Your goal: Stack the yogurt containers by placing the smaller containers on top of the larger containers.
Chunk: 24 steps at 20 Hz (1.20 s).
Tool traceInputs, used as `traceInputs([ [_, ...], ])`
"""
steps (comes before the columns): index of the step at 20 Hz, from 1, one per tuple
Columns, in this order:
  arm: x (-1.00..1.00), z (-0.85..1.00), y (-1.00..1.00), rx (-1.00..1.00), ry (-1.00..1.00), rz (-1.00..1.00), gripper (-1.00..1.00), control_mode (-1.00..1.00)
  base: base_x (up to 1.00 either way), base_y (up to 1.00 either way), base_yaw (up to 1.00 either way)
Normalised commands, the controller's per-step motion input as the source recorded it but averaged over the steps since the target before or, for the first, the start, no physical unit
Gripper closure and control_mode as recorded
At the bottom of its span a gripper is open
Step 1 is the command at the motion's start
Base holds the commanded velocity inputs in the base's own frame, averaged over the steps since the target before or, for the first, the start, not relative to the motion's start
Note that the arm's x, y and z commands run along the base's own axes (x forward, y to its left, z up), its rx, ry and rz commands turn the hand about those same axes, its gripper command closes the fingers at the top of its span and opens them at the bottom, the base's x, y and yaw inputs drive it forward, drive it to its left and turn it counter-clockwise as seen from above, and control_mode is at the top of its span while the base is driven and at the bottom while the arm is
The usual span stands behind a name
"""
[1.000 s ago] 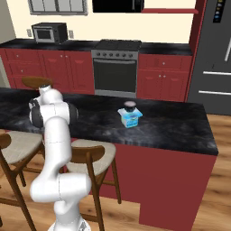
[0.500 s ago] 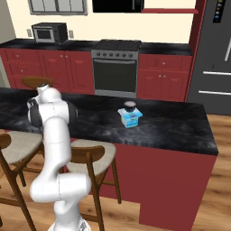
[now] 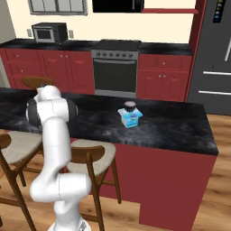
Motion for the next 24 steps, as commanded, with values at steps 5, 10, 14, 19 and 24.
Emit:
traceInputs([
  [5,-0.12,0.17,-0.38,0.00,0.00,-0.13,1.00,-1.00,0.00,0.00,0.00],
  [10,0.00,0.58,-0.40,0.01,-0.02,-0.19,1.00,-1.00,0.00,0.00,0.00],
  [14,-0.01,0.56,-0.47,0.04,-0.05,-0.35,1.00,-1.00,0.00,0.00,0.00],
  [19,-0.27,0.44,-0.55,0.08,-0.10,-0.45,1.00,-1.00,0.00,0.00,0.00],
  [24,-0.38,0.49,-0.42,0.12,-0.14,-0.51,1.00,-1.00,0.00,0.00,0.00],
])
